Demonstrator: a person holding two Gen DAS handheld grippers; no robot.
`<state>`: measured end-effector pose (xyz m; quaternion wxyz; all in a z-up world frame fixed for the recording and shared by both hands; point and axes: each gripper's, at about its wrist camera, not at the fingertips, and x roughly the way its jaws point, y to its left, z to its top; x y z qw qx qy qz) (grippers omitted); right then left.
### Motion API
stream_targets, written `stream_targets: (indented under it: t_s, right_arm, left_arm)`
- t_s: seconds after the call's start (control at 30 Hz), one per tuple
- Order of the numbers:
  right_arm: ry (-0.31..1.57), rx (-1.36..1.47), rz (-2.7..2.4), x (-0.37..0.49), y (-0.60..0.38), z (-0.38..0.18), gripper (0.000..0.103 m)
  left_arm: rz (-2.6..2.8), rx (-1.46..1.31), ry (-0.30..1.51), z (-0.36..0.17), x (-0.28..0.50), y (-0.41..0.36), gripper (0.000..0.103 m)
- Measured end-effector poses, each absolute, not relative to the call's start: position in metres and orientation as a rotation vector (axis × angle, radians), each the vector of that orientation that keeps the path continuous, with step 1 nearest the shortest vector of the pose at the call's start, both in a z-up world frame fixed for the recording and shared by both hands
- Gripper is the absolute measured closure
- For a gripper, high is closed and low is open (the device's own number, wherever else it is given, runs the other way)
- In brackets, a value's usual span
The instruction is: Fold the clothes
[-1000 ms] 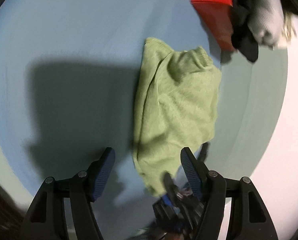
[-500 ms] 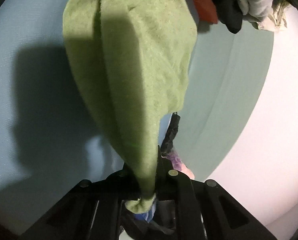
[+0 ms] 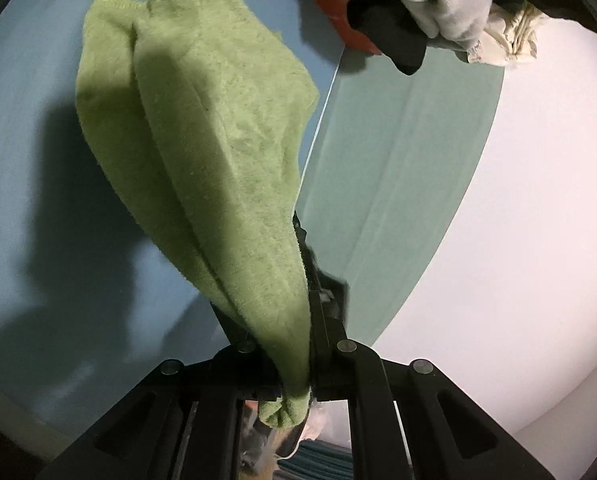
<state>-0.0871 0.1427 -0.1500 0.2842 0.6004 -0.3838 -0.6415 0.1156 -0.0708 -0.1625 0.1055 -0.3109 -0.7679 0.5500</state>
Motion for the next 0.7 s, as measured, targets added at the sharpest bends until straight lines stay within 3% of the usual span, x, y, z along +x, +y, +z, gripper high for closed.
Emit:
stream_targets:
  t_s: [0.03,0.07,0.1,0.13,0.2,0.27,0.33,0.47,0.57,0.7]
  right_arm:
    - [-1.059,1.625,-1.666,-0.090,0.128,-0.159,0.038]
    - [-1.088,1.658,-1.644,-0.091,0.122,-0.171,0.063]
    - [-1.124,1.683,-1.633,-0.089,0.120,-0.180,0.079]
    - [-1.204,1.689,-1.590,-0.089,0.120,-0.190,0.088]
    - [-1.287,1.636,-1.579,-0.090,0.126,-0.181,0.091]
    - [-1.250,1.521,-1.653,-0.094,0.135,-0.141,0.092]
    - [-1.127,1.327,-1.763,-0.092,0.143,-0.061,0.092]
    - [-1.080,1.032,-1.694,-0.064,0.158,0.054,0.092]
    - [-1.054,0.935,-1.766,-0.036,0.174,0.092,0.092]
    - [-0.956,1.107,-2.008,-0.029,0.183,0.077,0.092]
  left_arm:
    - [1.625,-0.928,-2.251,-0.160,0.113,-0.072,0.094]
    - [1.632,-0.946,-2.238,-0.158,0.111,-0.074,0.094]
    - [1.640,-0.964,-2.224,-0.156,0.109,-0.076,0.094]
    - [1.658,-0.988,-2.204,-0.152,0.107,-0.080,0.094]
    - [1.717,-1.032,-2.143,-0.135,0.100,-0.095,0.094]
    - [1.753,-1.018,-2.061,-0.108,0.090,-0.109,0.094]
    - [1.745,-0.928,-1.951,-0.064,0.081,-0.117,0.094]
    - [1.709,-0.890,-1.805,0.000,0.076,-0.116,0.094]
    - [1.671,-1.077,-1.763,0.001,0.073,-0.107,0.094]
    - [1.688,-1.313,-1.742,-0.021,0.048,-0.103,0.094]
